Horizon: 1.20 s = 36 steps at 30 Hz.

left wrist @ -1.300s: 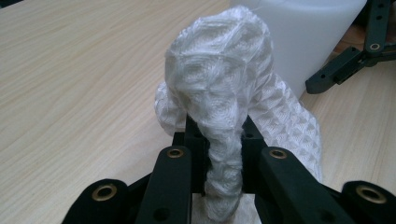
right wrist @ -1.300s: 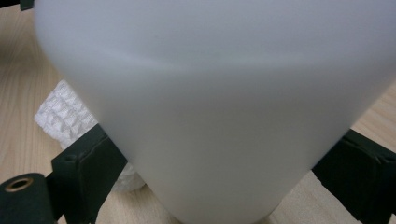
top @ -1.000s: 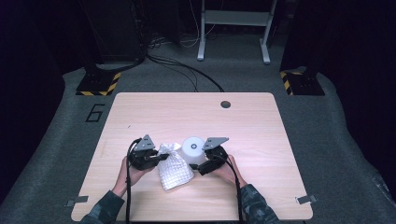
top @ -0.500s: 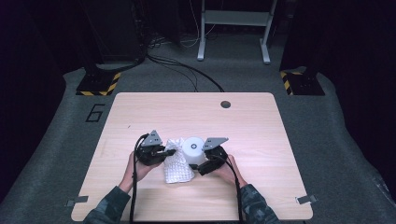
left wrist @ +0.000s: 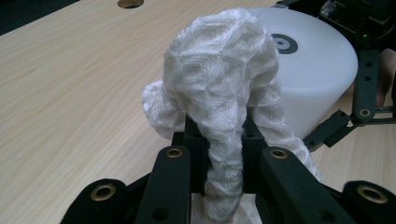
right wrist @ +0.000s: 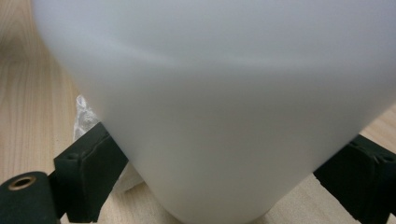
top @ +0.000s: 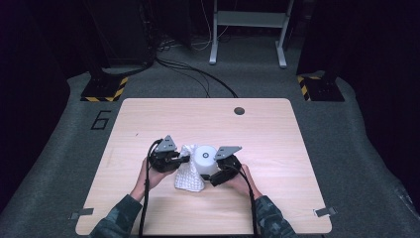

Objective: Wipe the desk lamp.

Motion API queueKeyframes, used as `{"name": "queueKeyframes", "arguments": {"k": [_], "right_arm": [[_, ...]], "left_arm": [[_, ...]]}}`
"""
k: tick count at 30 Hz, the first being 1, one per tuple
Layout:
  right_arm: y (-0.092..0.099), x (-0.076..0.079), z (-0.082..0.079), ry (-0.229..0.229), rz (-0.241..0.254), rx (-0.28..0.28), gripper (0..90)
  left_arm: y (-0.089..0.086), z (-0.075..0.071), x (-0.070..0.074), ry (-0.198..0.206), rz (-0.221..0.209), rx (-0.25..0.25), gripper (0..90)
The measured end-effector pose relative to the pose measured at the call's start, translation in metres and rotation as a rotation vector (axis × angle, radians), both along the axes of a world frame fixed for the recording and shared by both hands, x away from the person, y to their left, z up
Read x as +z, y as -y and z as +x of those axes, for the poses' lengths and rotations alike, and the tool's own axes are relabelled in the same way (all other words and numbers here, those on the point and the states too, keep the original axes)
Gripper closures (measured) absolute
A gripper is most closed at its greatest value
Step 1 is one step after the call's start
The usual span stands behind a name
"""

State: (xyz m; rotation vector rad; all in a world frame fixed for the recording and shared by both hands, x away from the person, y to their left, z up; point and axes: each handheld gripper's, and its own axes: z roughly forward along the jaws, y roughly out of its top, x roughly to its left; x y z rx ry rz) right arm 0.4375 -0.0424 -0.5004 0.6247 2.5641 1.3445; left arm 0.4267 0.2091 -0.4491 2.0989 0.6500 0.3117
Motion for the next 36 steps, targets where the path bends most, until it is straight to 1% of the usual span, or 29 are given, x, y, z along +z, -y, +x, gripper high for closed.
{"name": "queueKeyframes", "arguments": {"k": [1, 4, 5, 6, 8, 9, 10, 11, 13, 14, 15, 16, 17, 18, 19, 20, 21, 22, 23, 24, 25, 26, 27, 30, 31, 32, 34, 35, 36], "right_arm": [[0.001, 0.000, 0.000, -0.001, -0.004, 0.011, 8.2], [0.001, 0.000, 0.000, 0.001, -0.007, 0.010, 8.2], [0.001, 0.000, 0.001, 0.007, -0.015, 0.016, 8.2], [0.001, 0.000, 0.001, 0.010, -0.016, 0.017, 8.2], [0.001, 0.001, 0.001, 0.013, -0.019, 0.014, 8.3], [0.000, 0.001, 0.001, 0.019, -0.022, 0.020, 8.3], [0.000, 0.001, 0.001, 0.015, -0.019, 0.017, 8.2], [0.001, 0.001, 0.001, 0.022, -0.026, 0.022, 8.2], [0.001, 0.001, 0.001, 0.019, -0.023, 0.023, 8.3], [0.001, 0.001, 0.002, 0.022, -0.025, 0.023, 8.3], [0.001, 0.001, 0.002, 0.021, -0.025, 0.023, 8.3], [0.001, 0.001, 0.001, 0.017, -0.023, 0.021, 8.3], [0.001, 0.001, 0.002, 0.020, -0.025, 0.024, 8.3], [0.001, 0.001, 0.002, 0.020, -0.025, 0.024, 8.3], [0.001, 0.001, 0.002, 0.019, -0.024, 0.024, 8.3], [0.001, 0.001, 0.002, 0.020, -0.026, 0.023, 8.3], [0.001, 0.001, 0.002, 0.021, -0.024, 0.023, 8.3], [0.001, 0.001, 0.001, 0.015, -0.022, 0.014, 8.3], [0.001, 0.001, 0.001, 0.015, -0.023, 0.015, 8.3], [0.001, 0.001, 0.002, 0.024, -0.026, 0.022, 8.3], [0.001, 0.001, 0.001, 0.014, -0.024, 0.015, 8.3], [0.001, 0.001, 0.001, 0.014, -0.024, 0.015, 8.3], [0.002, 0.001, 0.001, 0.009, -0.025, 0.017, 8.3], [0.001, 0.001, 0.001, 0.003, -0.020, 0.009, 8.3], [0.002, 0.001, 0.002, 0.012, -0.021, 0.013, 8.3], [0.002, 0.000, 0.002, 0.013, -0.021, 0.013, 8.3], [0.002, 0.000, 0.002, 0.013, -0.021, 0.013, 8.2], [0.002, 0.000, 0.002, 0.013, -0.021, 0.014, 8.2], [0.002, 0.000, 0.002, 0.014, -0.023, 0.021, 8.3]], "left_arm": [[0.000, 0.001, 0.000, -0.003, 0.001, -0.003, 79.4], [0.001, 0.002, -0.004, -0.004, -0.004, 0.002, 79.4], [0.001, 0.003, -0.005, -0.014, 0.002, -0.003, 79.4], [0.001, 0.003, -0.006, -0.023, -0.003, 0.000, 79.4], [0.002, 0.004, -0.009, -0.013, 0.000, 0.006, 79.5], [0.001, 0.004, -0.010, -0.025, 0.005, 0.000, 79.5], [0.002, 0.004, -0.012, -0.022, 0.005, 0.009, 79.6], [0.002, 0.004, -0.015, -0.038, 0.003, 0.003, 79.6], [0.003, 0.005, -0.019, -0.039, 0.015, 0.005, 79.6], [0.003, 0.006, -0.021, -0.049, 0.013, 0.004, 79.7], [0.004, 0.006, -0.024, -0.047, 0.017, 0.010, 79.7], [0.004, 0.006, -0.026, -0.062, 0.026, 0.006, 79.7], [0.005, 0.007, -0.029, -0.058, 0.013, 0.015, 79.7], [0.004, 0.007, -0.030, -0.054, 0.021, 0.012, 79.7], [0.004, 0.008, -0.030, -0.067, 0.022, 0.004, 79.8], [0.005, 0.008, -0.032, -0.062, 0.021, 0.013, 79.8], [0.006, 0.008, -0.034, -0.068, 0.021, 0.018, 79.9], [0.005, 0.009, -0.034, -0.074, 0.033, 0.004, 80.0], [0.006, 0.009, -0.036, -0.080, 0.032, 0.011, 80.0], [0.006, 0.010, -0.037, -0.080, 0.038, 0.005, 80.0], [0.007, 0.010, -0.038, -0.092, 0.035, 0.009, 80.1], [0.008, 0.010, -0.040, -0.084, 0.041, 0.013, 80.1], [0.008, 0.011, -0.041, -0.096, 0.039, 0.009, 80.1], [0.010, 0.012, -0.046, -0.100, 0.044, 0.021, 80.2], [0.010, 0.012, -0.047, -0.110, 0.052, 0.015, 80.2], [0.010, 0.012, -0.049, -0.108, 0.056, 0.020, 80.3], [0.011, 0.012, -0.052, -0.126, 0.058, 0.025, 80.3], [0.011, 0.013, -0.053, -0.134, 0.072, 0.016, 80.4], [0.012, 0.013, -0.054, -0.134, 0.070, 0.024, 80.4]]}}
